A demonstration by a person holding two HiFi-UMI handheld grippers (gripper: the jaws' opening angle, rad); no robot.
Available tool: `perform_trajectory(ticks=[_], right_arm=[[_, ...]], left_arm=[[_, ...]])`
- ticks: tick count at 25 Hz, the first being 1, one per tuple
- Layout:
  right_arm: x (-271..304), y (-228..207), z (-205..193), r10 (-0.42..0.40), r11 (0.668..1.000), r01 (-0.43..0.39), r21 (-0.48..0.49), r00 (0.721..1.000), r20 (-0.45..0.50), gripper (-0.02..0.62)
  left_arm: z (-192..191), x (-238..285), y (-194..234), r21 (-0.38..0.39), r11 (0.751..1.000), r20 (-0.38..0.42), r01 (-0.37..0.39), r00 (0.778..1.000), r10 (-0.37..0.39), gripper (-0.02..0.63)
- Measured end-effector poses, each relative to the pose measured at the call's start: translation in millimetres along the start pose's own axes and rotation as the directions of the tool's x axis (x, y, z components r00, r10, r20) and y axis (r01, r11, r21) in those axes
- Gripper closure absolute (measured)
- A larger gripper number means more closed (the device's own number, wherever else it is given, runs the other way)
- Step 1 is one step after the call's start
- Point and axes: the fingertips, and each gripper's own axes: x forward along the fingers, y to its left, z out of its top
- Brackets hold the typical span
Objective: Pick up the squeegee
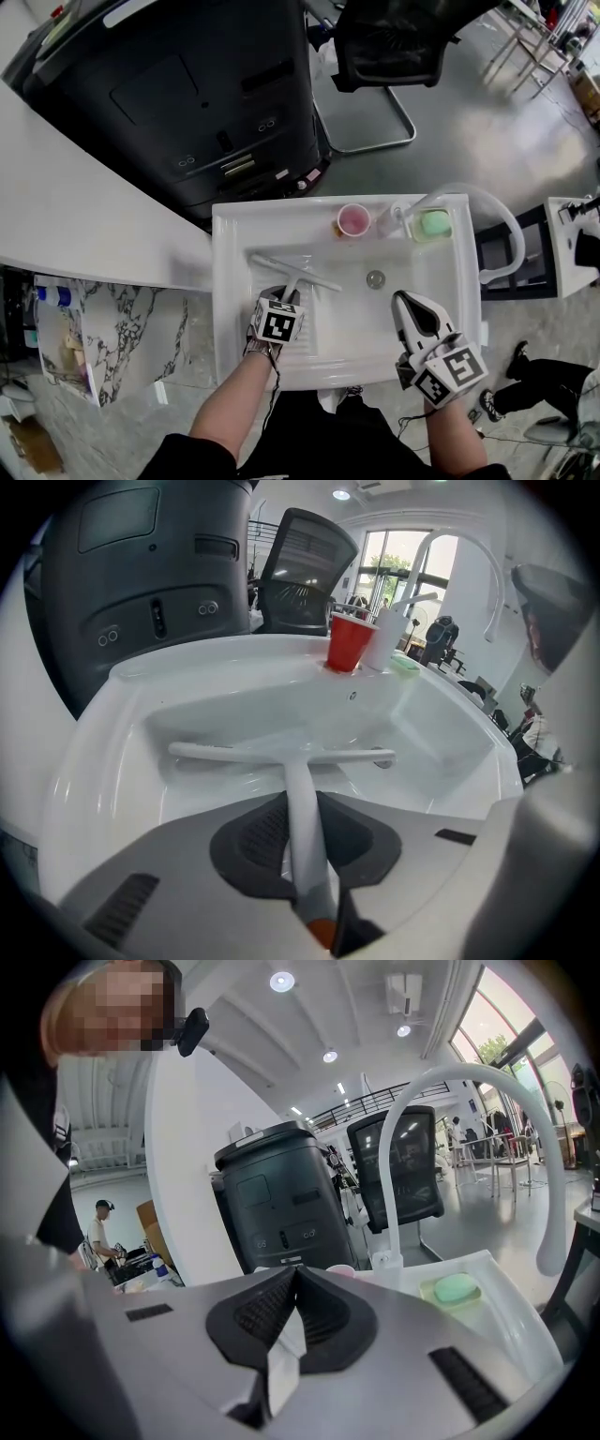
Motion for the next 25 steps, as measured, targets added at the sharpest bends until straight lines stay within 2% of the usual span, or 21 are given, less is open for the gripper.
perform_trajectory(ticks=[7, 13, 20, 23, 25], right_arm=[[-15.1, 1.9, 5.5, 0.001, 1.000, -0.001, -0.010, 1.000, 0.020, 0.578], [-27.0, 12.7, 12.0, 0.021, 1.000, -0.020, -0.021, 0.999, 0.046, 0.578], [-53.1, 24.9, 29.4, 0.069, 0.997, -0.065, -0.037, 0.993, 0.100, 0.578], [-68.8, 29.6, 33.7, 0.095, 0.995, -0.089, -0.055, 0.989, 0.114, 0.578], [-80.1, 32.7, 36.4, 0.114, 0.992, -0.107, -0.068, 0.985, 0.125, 0.578]], left_arm=[[18.9, -28.8, -10.5, 0.000, 1.000, 0.097, 0.006, 0.995, -0.006, 0.528], [49.2, -84.2, -25.3, -0.045, 0.999, 0.238, 0.030, 0.971, -0.019, 0.528], [80.4, -169.3, -46.3, -0.064, 0.997, 0.423, 0.049, 0.906, -0.017, 0.529], [88.2, -208.0, -61.3, -0.065, 0.996, 0.504, 0.057, 0.864, -0.016, 0.529], [92.4, -234.2, -74.1, -0.061, 0.996, 0.564, 0.066, 0.826, -0.021, 0.529]])
